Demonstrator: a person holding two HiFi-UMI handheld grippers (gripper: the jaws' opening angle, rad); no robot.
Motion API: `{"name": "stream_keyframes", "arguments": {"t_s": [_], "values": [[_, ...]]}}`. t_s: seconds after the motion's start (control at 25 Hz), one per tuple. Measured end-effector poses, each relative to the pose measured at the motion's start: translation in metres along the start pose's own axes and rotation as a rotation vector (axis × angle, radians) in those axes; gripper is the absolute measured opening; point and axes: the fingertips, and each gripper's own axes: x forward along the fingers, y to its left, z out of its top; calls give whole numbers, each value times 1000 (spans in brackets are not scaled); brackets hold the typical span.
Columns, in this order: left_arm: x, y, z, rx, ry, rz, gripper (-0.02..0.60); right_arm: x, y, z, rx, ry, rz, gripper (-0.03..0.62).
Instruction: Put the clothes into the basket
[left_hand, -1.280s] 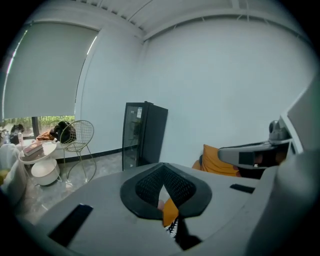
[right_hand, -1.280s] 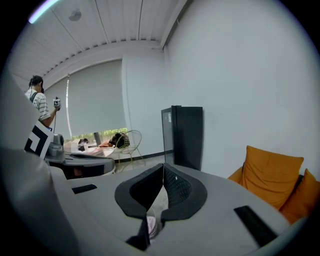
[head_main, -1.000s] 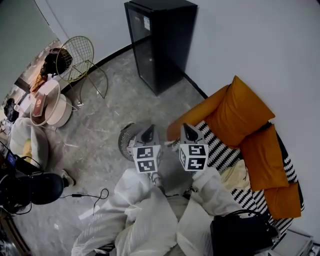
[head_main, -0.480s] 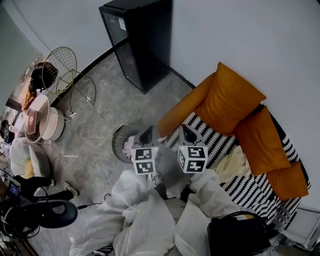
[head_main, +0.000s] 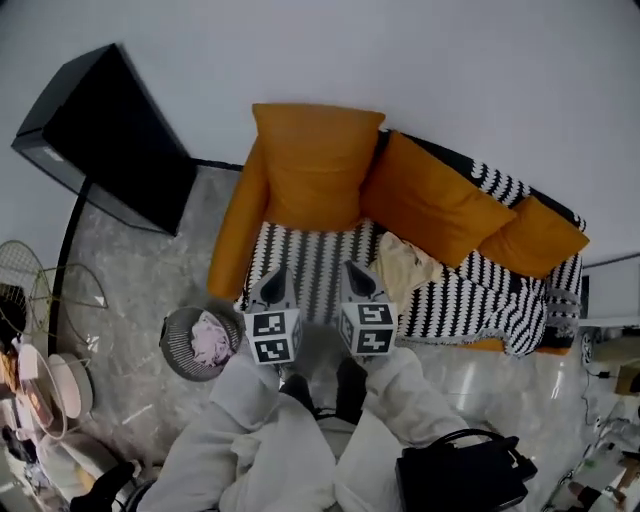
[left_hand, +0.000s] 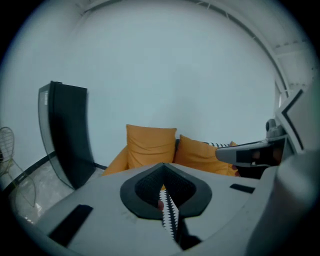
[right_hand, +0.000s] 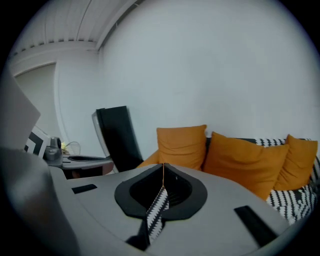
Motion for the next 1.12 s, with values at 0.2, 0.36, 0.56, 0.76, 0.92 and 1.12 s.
{"name": "stream_keyframes", "arguments": {"t_s": [0.2, 0.36, 0.56, 0.76, 0.92, 1.12], "values": [[69, -92, -18, 83, 75, -165, 5, -25, -119, -40, 132, 36, -203, 26], [113, -146, -53, 128, 136, -217, 6, -31, -191, -85, 177, 85, -285, 26], [156, -181, -96, 167, 185, -235, 6, -9, -242, -140, 173, 144, -298, 26], [181, -181, -156, 177, 250, -211, 6, 24, -254, -207, 216, 202, -274, 28], [197, -180, -197, 181, 286, -206, 6, 46, -259, -256, 235, 245, -277, 28], [209, -166, -243, 162, 328, -173, 6, 69, -254, -303, 255, 285, -250, 29]]}}
